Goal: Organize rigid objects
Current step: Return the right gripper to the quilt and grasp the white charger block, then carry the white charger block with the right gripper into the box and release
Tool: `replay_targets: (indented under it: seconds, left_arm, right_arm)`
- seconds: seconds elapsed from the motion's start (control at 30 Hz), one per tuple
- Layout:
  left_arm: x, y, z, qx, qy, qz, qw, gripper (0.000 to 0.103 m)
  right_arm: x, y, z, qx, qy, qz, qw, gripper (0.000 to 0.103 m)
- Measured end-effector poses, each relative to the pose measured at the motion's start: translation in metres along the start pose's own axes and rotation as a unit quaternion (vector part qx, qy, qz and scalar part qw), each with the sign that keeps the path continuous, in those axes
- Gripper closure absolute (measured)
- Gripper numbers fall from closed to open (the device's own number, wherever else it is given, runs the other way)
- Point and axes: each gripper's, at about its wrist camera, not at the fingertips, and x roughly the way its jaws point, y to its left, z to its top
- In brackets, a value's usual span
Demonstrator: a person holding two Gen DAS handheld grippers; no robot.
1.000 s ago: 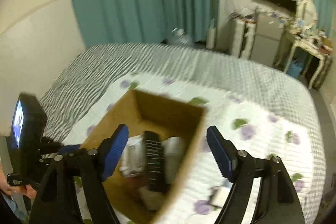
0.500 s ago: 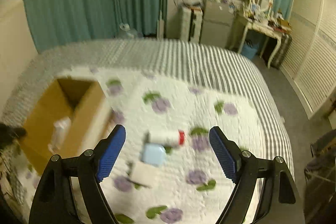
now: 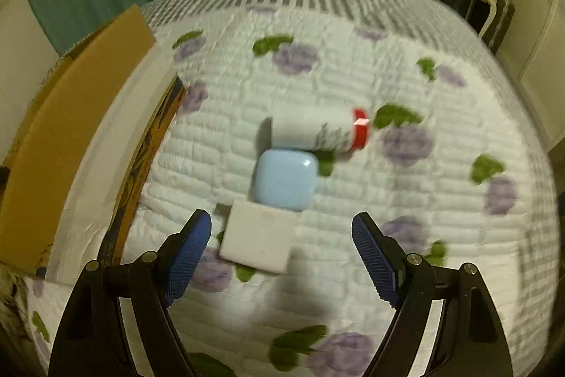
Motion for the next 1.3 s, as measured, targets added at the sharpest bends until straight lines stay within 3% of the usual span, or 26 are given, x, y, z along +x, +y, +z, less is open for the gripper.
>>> replay_targets:
  seconds: [0.33, 0.47, 0.6, 0.73, 1.13, 1.3]
  left_arm:
    - [0.001, 0.0, -0.001, 0.0, 0.0, -0.001, 1.0, 0.096]
    - [0.0, 0.0, 0.0, 0.0, 0.0, -0.001, 1.0, 0.096]
    - [0.0, 0.0, 0.0, 0.0, 0.0, -0.001, 1.0, 0.096]
    - [0.0, 0.0, 0.0, 0.0, 0.0, -0.001, 1.0, 0.096]
    - [0.001, 0.0, 0.001, 0.001, 0.001, -0.003, 1.0, 0.096]
    - [0.002, 0.001, 0.001, 0.001, 0.0, -0.004, 1.0, 0.096]
  right_arm:
    - [0.043, 0.012, -0.009, -0.007, 0.068, -0.003, 0.998, 0.022]
    - [0.053, 0.015, -0.012, -0.009, 0.084, -0.001, 0.996, 0.038]
    - [0.055, 0.015, -0.014, -0.006, 0.087, 0.01, 0.996, 0.047]
    - [0.053, 0.016, -0.017, -0.008, 0.085, 0.01, 0.996, 0.047]
    - [0.004, 0.014, -0.01, -0.008, 0.022, 0.011, 1.0, 0.05]
    - [-0.054, 0.027, 0.004, -0.03, -0.056, 0.006, 0.998, 0.05]
